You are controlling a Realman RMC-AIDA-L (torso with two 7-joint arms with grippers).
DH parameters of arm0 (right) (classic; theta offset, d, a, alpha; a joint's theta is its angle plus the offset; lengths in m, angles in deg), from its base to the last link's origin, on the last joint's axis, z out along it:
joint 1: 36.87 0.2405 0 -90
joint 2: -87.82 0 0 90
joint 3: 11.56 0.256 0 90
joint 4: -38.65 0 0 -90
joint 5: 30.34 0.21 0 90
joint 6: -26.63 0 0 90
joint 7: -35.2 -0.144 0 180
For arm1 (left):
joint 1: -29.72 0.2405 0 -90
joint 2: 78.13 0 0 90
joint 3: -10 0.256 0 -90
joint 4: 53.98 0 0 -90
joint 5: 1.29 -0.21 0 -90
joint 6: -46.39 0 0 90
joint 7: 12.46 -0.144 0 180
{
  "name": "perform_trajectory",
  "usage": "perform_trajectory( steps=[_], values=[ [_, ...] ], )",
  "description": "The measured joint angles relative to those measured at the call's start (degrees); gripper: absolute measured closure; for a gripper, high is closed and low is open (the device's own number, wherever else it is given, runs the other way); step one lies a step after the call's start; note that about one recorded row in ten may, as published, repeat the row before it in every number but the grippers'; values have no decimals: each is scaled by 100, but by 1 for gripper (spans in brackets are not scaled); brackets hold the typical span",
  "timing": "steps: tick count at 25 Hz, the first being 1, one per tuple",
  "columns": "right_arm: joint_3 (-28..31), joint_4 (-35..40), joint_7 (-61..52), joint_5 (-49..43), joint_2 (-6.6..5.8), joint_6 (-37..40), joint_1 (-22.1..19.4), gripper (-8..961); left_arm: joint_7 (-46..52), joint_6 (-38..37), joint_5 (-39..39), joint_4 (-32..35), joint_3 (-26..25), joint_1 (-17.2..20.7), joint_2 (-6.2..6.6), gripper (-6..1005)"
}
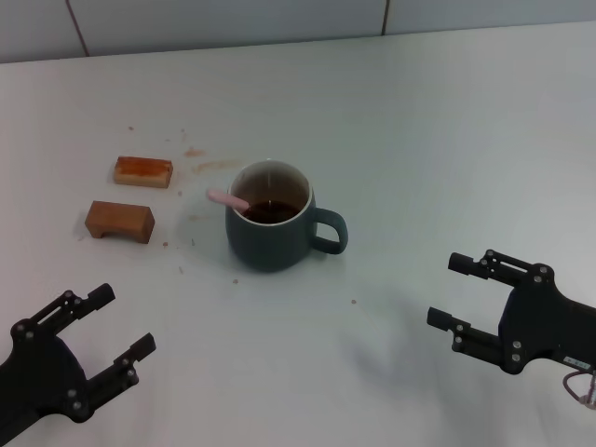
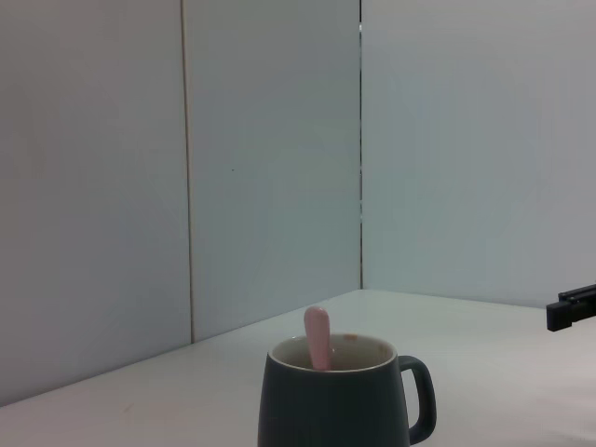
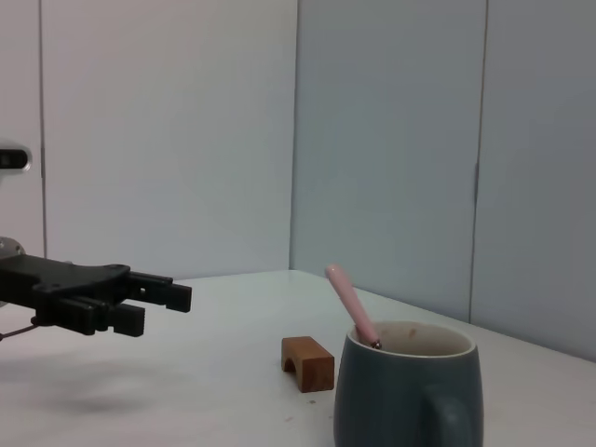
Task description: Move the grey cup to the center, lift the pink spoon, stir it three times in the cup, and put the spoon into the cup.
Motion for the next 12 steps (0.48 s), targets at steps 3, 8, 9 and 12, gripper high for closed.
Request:
perform_trajectory(
  steps=[3, 8, 9, 12],
  values=[
    [0, 0, -1, 0, 0, -13, -6, 274, -6, 10, -4, -3, 3, -19, -6, 274],
    [0, 0, -5, 0, 0, -27, -5, 274, -7, 57, -8, -4, 32, -53, -43, 274],
    [0, 0, -7, 0, 0, -29, -4, 274, -7, 62, -8, -4, 36, -54, -49, 274],
    [0, 0, -11, 0, 0, -35, 2, 274, -7, 63, -8, -4, 46, -55, -52, 274]
  ],
)
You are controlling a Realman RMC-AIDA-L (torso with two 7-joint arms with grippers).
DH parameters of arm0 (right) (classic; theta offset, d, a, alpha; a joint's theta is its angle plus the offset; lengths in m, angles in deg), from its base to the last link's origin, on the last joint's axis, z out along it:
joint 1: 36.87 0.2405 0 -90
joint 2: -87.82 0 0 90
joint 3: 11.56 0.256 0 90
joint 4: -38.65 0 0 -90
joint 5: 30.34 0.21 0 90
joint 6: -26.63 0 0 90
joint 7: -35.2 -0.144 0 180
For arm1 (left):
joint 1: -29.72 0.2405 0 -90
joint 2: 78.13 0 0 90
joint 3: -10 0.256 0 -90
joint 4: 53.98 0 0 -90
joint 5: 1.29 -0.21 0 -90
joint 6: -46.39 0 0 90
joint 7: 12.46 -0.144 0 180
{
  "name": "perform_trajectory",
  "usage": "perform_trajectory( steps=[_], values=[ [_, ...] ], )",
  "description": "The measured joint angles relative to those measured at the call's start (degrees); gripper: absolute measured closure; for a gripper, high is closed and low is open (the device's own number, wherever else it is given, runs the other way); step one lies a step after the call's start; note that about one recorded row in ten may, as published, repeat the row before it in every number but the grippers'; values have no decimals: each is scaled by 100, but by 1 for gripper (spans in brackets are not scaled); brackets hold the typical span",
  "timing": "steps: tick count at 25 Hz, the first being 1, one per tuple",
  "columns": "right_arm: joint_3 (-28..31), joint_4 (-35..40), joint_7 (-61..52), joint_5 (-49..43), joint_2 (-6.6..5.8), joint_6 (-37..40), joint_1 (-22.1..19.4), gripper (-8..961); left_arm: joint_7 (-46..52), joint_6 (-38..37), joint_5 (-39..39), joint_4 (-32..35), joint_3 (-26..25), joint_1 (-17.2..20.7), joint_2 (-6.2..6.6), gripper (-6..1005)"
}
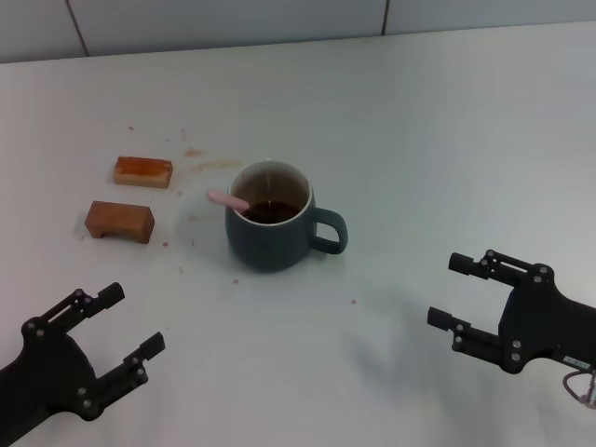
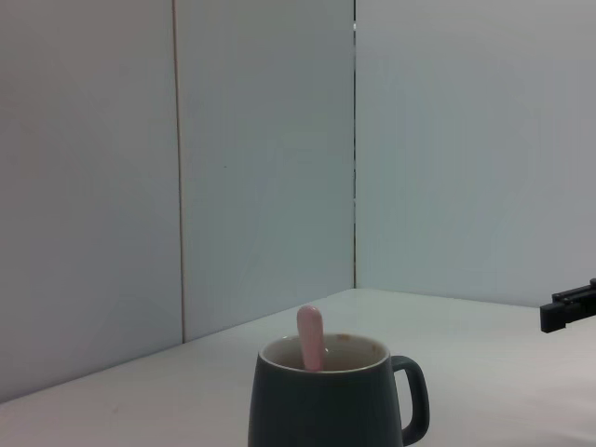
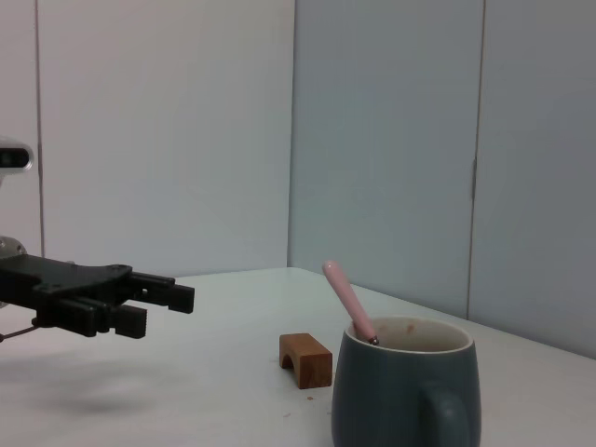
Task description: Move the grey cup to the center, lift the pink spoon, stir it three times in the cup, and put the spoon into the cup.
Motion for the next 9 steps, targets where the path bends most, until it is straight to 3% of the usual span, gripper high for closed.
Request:
perform_trajectory(
  steps=[9],
  values=[
    [0, -9, 0, -24, 0, -10, 2, 274, 0, -21, 1, 0, 0, 0, -6, 274]
  ],
)
